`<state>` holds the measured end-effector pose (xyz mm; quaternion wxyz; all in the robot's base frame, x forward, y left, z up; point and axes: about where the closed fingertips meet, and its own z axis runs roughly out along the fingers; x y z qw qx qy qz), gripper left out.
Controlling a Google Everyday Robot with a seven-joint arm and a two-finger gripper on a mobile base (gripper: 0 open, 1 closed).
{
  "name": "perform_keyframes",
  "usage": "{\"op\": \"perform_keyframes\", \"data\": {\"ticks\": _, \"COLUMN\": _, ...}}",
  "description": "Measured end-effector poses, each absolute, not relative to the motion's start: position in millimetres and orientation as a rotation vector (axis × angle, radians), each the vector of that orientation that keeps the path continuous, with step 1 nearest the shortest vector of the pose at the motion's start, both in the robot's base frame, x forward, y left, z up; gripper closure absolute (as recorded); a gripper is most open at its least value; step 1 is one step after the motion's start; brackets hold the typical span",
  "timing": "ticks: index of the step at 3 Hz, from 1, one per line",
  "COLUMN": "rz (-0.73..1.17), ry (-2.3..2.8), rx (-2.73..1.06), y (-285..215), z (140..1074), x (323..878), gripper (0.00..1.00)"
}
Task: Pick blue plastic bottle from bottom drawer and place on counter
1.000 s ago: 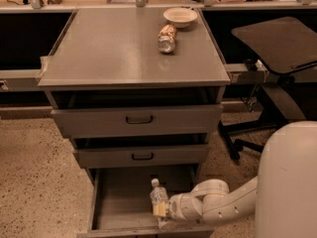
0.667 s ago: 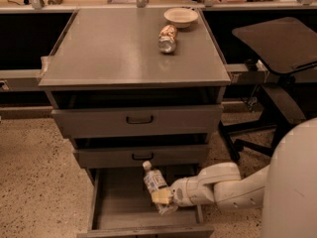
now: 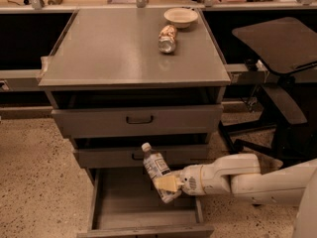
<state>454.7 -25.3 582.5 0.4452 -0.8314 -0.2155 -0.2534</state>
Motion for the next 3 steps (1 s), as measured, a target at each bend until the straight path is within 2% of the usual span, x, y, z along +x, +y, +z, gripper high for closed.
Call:
{"op": "perform_keyframes", "data": {"ticks": 1, "rz": -0.699, "ry": -0.683, "rx": -1.985, "y": -11.0, "z": 605.7, "x": 466.6, "gripper": 1.00}}
{"op": "perform_keyframes", "data": {"ticks": 3, "rz": -0.962, "ry": -1.049, "rx": -1.853, "y": -2.2, "z": 739.6, "x": 500.0, "gripper": 1.00}}
